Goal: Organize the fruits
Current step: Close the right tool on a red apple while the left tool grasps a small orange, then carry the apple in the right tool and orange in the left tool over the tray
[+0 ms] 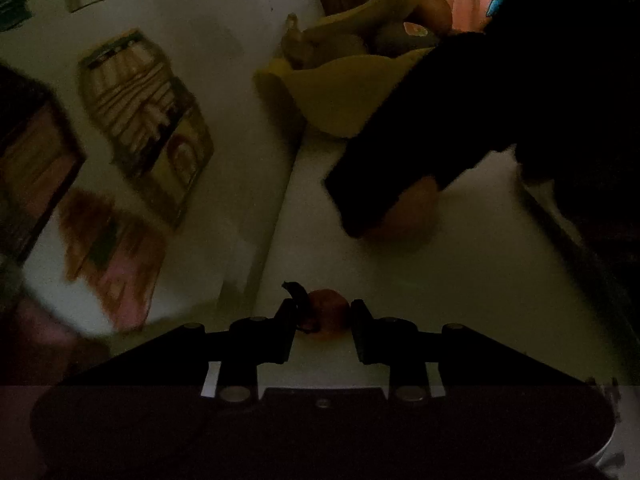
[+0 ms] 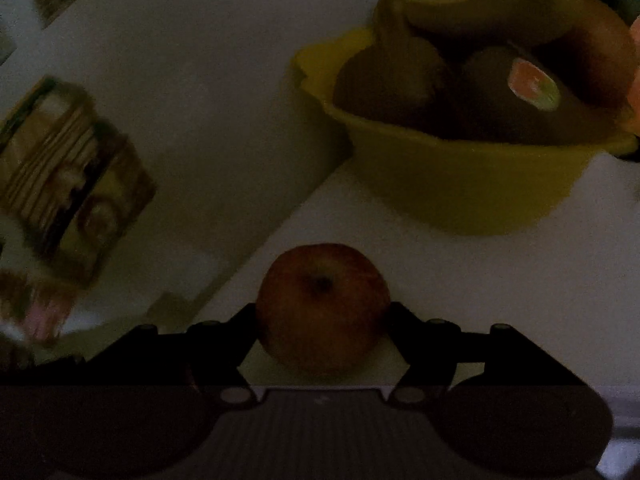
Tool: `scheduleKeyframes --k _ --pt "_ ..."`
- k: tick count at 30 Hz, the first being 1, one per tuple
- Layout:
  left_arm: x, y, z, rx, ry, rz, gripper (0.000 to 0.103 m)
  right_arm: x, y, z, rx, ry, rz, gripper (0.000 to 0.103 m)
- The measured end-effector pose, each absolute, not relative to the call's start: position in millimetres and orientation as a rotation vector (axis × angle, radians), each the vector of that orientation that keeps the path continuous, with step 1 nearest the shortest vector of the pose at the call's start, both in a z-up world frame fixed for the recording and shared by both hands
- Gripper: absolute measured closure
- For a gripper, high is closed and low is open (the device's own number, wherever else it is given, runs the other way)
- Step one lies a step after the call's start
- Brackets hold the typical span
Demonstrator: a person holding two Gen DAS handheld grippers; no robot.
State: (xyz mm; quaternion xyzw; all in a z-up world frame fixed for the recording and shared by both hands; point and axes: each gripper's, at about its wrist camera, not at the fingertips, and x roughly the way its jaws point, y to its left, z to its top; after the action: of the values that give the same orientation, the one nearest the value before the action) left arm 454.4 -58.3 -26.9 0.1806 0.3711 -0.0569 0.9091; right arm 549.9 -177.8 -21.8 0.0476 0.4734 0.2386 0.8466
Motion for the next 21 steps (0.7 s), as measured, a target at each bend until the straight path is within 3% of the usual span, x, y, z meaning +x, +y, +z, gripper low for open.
scheduleKeyframes --k 21 --pt "358 -58 -6 0.377 0.832 -0.137 0.072 428 -212 -17 0.150 1.079 0.483 0.030"
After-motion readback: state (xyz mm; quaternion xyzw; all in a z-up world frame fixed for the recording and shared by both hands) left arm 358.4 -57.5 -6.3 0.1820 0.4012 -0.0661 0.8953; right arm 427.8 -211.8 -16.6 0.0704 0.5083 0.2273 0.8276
